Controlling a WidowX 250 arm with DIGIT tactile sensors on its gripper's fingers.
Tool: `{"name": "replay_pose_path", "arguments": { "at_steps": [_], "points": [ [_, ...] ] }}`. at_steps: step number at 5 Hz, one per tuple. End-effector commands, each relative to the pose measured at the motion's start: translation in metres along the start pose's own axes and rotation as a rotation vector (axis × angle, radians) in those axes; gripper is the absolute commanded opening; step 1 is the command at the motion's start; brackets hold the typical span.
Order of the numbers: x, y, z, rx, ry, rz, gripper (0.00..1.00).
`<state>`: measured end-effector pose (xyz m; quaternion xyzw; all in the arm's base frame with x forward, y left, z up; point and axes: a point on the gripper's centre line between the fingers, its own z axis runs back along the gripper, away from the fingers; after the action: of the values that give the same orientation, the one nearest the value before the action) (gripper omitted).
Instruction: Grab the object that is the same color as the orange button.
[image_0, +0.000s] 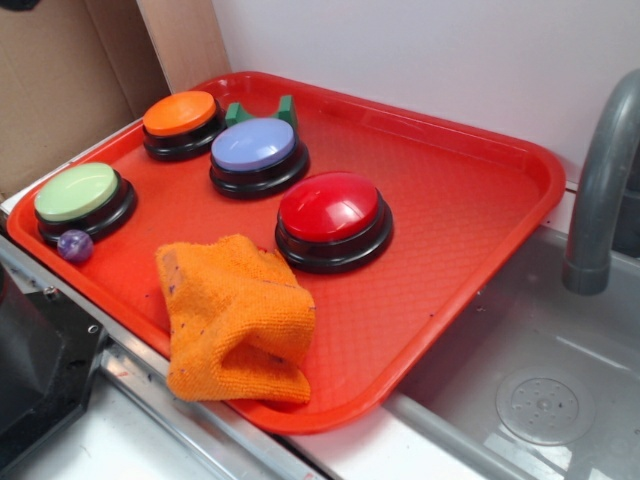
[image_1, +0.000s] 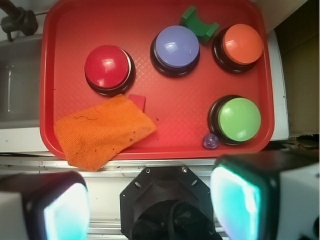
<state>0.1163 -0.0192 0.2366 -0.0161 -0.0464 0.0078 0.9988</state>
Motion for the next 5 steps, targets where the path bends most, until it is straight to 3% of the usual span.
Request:
{"name": "replay_pose_path", "arguments": {
  "at_steps": [1,3,4,5],
  "points": [
    [0.0,0.0,0.0,0.0,0.0,0.0,1.0],
    [0.015,-0.034,-0.056,-0.128,0.022,0.099,1.0],
    [0.024,-0.056,-0.085,-0.116,0.033,0.17,1.0],
    [0.026,-0.081,-0.117,-0.122,0.082,0.239,1.0]
  ]
}}
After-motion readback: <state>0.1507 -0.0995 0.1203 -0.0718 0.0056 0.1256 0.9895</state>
